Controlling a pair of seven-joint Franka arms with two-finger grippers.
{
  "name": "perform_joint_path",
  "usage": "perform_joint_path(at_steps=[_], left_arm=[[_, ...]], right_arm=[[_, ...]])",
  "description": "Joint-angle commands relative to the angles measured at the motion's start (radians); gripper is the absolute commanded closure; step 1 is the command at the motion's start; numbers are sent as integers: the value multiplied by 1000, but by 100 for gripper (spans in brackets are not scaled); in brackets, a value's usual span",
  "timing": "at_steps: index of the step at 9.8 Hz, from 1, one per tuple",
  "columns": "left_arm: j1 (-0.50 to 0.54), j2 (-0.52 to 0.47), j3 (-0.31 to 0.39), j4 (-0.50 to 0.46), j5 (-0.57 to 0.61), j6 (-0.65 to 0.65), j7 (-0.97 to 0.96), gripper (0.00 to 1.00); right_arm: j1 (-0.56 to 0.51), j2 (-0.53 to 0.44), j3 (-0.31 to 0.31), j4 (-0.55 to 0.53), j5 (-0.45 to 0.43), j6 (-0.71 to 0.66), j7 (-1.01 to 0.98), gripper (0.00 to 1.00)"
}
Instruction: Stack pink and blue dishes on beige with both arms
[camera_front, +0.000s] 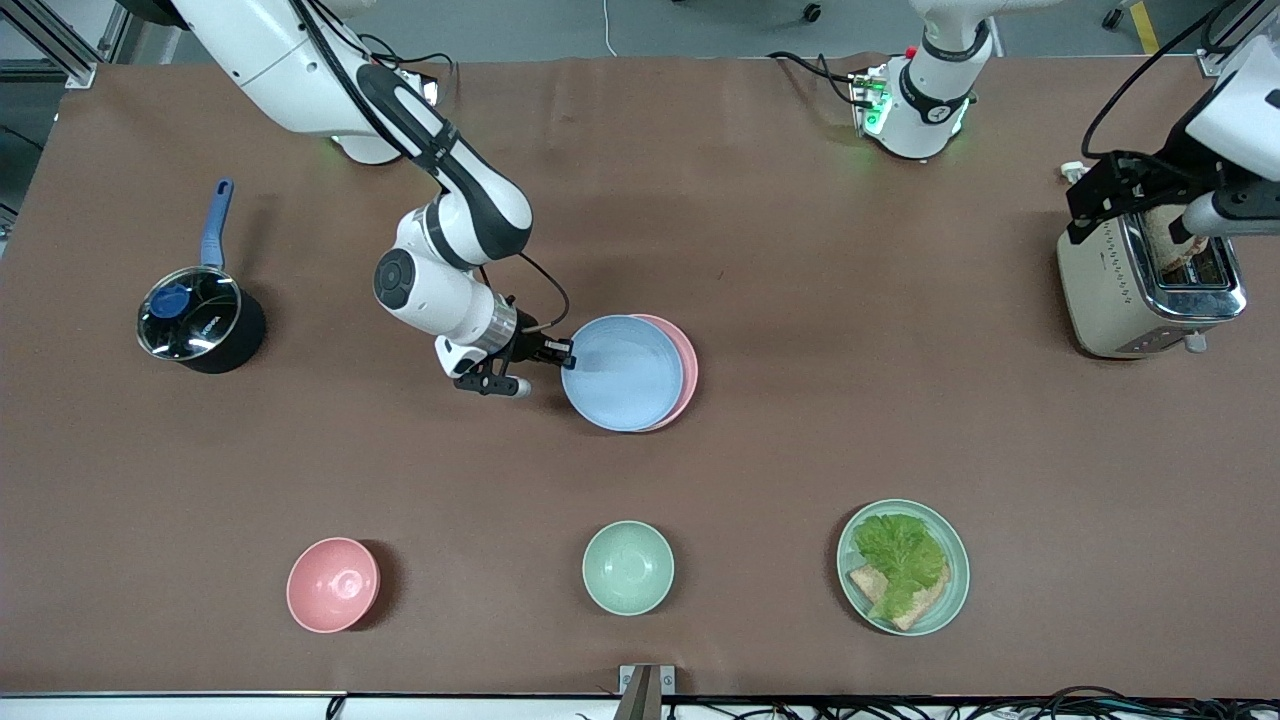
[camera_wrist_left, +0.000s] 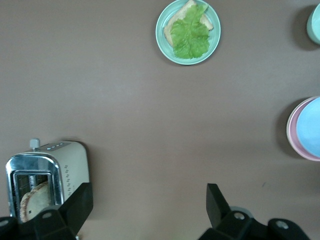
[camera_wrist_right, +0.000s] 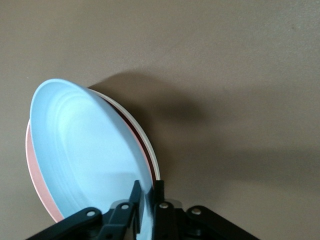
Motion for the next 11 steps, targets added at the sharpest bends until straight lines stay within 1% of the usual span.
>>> perform_joint_path(at_steps=[1, 2, 3, 4, 5, 6, 7, 8, 9, 10, 11], left_arm=[[-33, -80, 49, -123, -20, 6, 29, 0], [-28, -94, 49, -134, -23, 4, 28, 0], [-25, -101, 49, -139, -23, -10, 28, 0], [-21, -101, 49, -144, -24, -11, 28, 0], [-21, -101, 47, -150, -24, -10, 28, 0], [-10, -98, 40, -151, -24, -8, 28, 0], [16, -94, 12, -151, -38, -2, 28, 0], [18, -88, 9, -150, -43, 3, 28, 0], [19, -76, 6, -147, -43, 9, 28, 0], [37, -62, -3, -144, -43, 10, 28, 0], [65, -52, -47, -141, -43, 15, 20, 0]], right_arm=[[-1, -9, 6, -12, -1, 12, 15, 46], [-8, -28, 6, -14, -1, 7, 11, 21], [-20, -93, 2, -22, -1, 3, 11, 0], [-42, -156, -4, -41, -3, -5, 11, 0], [-74, -245, -24, -78, -12, -9, 9, 0], [-109, -328, -64, -116, -26, -29, 6, 0], [-137, -383, -119, -121, -70, -84, -2, 0], [-158, -400, -183, -80, -192, -202, -21, 0], [-169, -401, -258, 20, -353, -387, -44, 0], [-169, -397, -306, 125, -436, -542, -45, 0], [-171, -404, -343, 180, -502, -618, -45, 0]])
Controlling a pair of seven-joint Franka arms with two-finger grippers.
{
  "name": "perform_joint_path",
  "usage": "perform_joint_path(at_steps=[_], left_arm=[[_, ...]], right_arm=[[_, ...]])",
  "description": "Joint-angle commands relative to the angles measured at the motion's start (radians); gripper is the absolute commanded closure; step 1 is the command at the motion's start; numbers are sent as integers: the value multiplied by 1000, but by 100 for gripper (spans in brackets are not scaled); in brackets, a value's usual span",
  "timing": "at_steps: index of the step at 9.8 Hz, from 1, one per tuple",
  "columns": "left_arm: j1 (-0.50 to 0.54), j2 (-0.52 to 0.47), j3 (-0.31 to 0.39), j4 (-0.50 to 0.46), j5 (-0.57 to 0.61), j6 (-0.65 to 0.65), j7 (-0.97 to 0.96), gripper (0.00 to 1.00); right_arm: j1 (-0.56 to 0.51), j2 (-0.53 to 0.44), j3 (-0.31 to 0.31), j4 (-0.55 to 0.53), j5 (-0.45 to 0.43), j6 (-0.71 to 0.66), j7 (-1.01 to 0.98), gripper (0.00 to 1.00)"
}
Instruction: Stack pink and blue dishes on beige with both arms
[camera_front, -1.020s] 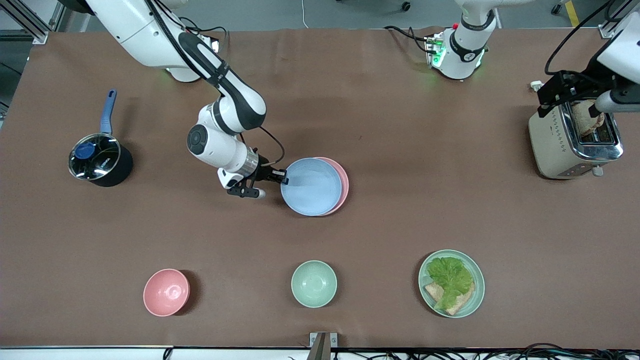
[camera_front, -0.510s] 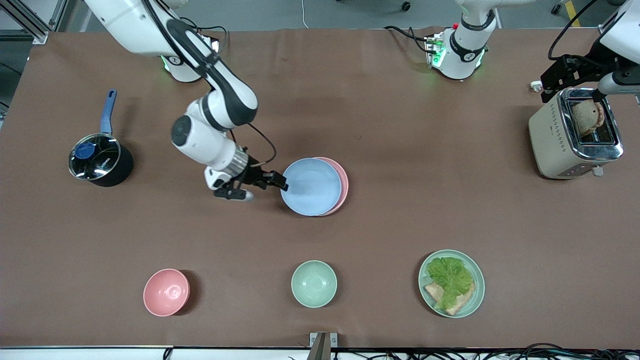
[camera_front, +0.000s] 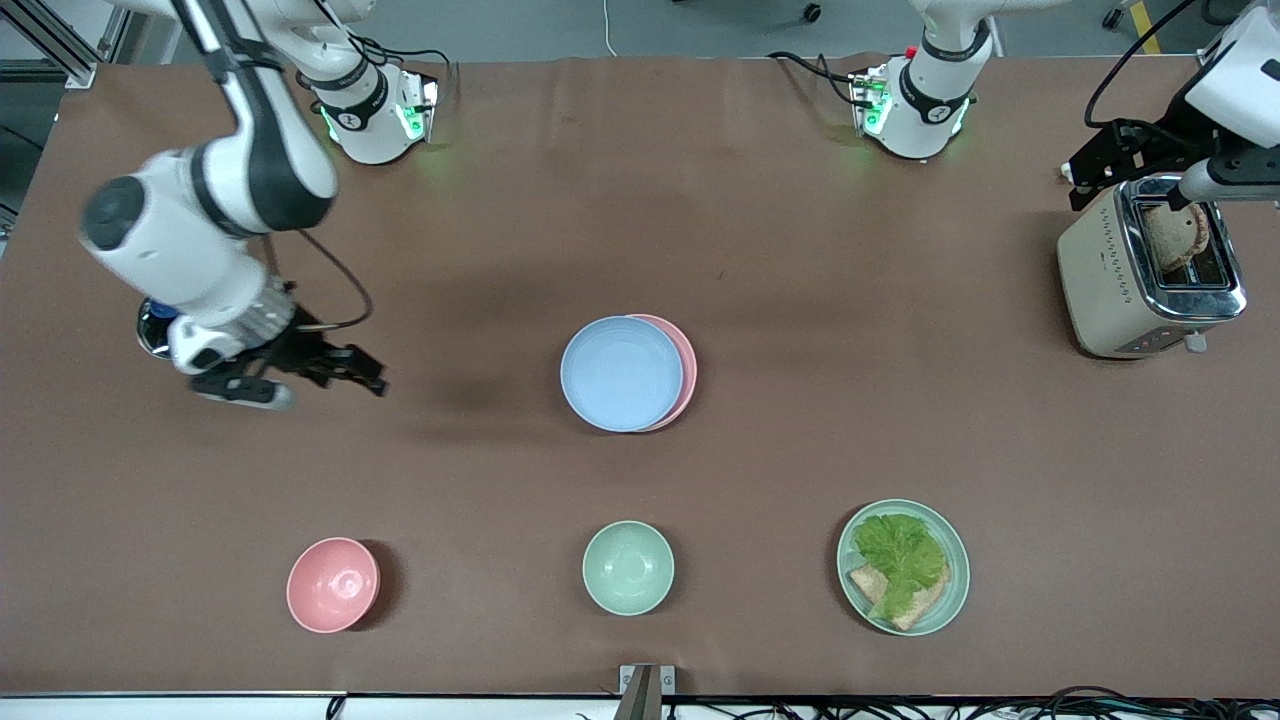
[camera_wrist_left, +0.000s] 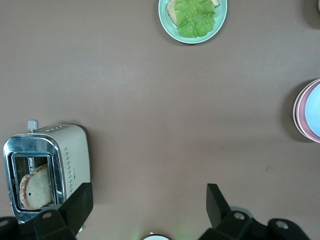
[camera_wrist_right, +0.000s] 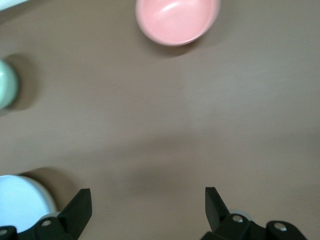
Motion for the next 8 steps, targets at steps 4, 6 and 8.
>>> perform_joint_path(at_steps=[4, 6, 8], left_arm=[[22, 22, -49, -31, -18, 16, 7, 0], [30, 23, -51, -26, -21, 11, 15, 0], [31, 42, -49, 4, -40, 7, 15, 0]], right_arm=[[-38, -41, -147, 394, -197, -457, -28, 0], [-47, -52, -172, 525, -186, -645, -155, 0], [-53, -109, -173, 522, -140, -704, -166, 0]])
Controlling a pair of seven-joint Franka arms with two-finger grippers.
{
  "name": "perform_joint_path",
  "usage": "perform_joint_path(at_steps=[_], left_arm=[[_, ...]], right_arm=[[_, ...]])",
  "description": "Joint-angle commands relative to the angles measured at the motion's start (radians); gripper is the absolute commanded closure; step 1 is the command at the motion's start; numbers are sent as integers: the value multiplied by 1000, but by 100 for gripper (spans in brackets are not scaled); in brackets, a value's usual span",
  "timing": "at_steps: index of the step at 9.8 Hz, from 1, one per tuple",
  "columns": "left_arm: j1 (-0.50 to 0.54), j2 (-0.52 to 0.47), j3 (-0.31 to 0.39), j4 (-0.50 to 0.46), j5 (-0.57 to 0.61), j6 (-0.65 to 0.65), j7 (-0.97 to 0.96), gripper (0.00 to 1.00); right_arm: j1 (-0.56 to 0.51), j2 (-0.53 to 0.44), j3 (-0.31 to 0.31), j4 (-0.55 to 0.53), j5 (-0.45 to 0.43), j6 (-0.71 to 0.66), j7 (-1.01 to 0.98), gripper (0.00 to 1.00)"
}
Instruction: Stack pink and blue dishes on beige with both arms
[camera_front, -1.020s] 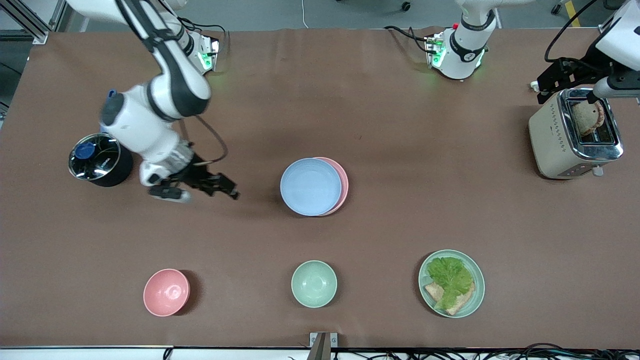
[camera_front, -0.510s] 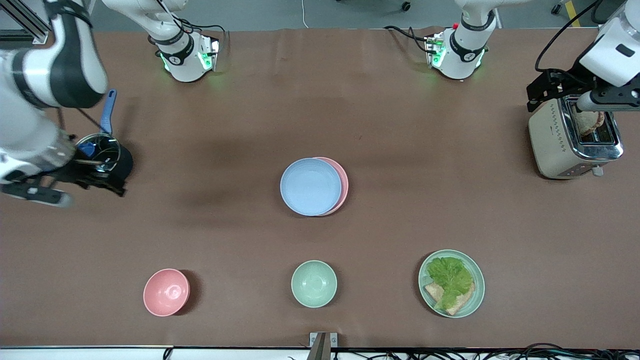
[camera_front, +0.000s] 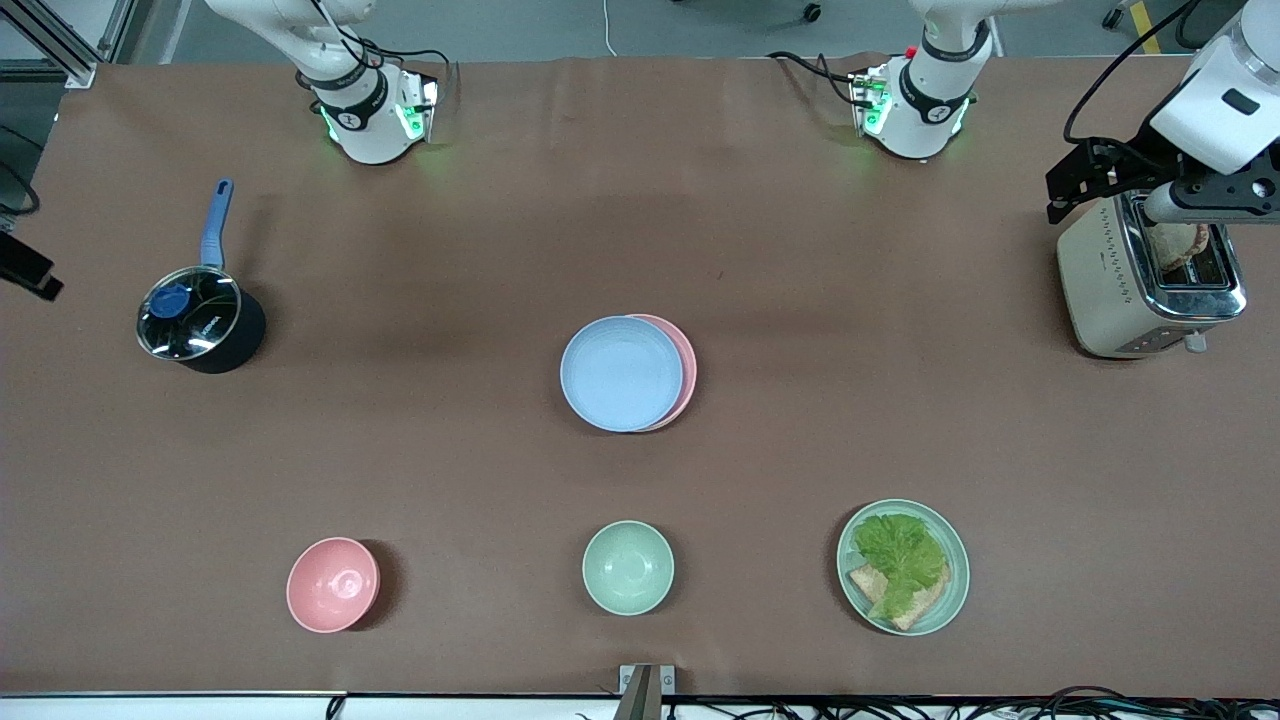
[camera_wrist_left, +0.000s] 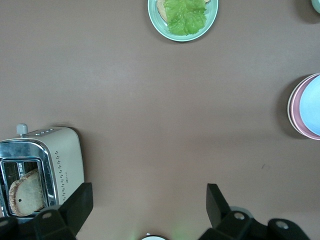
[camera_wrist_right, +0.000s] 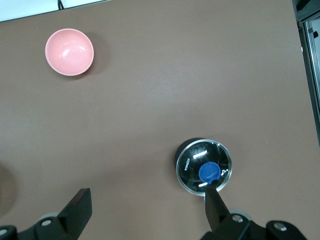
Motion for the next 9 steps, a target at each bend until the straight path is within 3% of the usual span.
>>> perform_joint_path(at_steps=[1, 9], left_arm=[[5, 26, -2, 16, -18, -15, 13, 0], [2, 57, -7, 64, -7, -28, 9, 0]], right_arm=[[-20, -33, 1, -30, 79, -30, -22, 0], [-11, -27, 0, -21, 55, -24, -83, 0]])
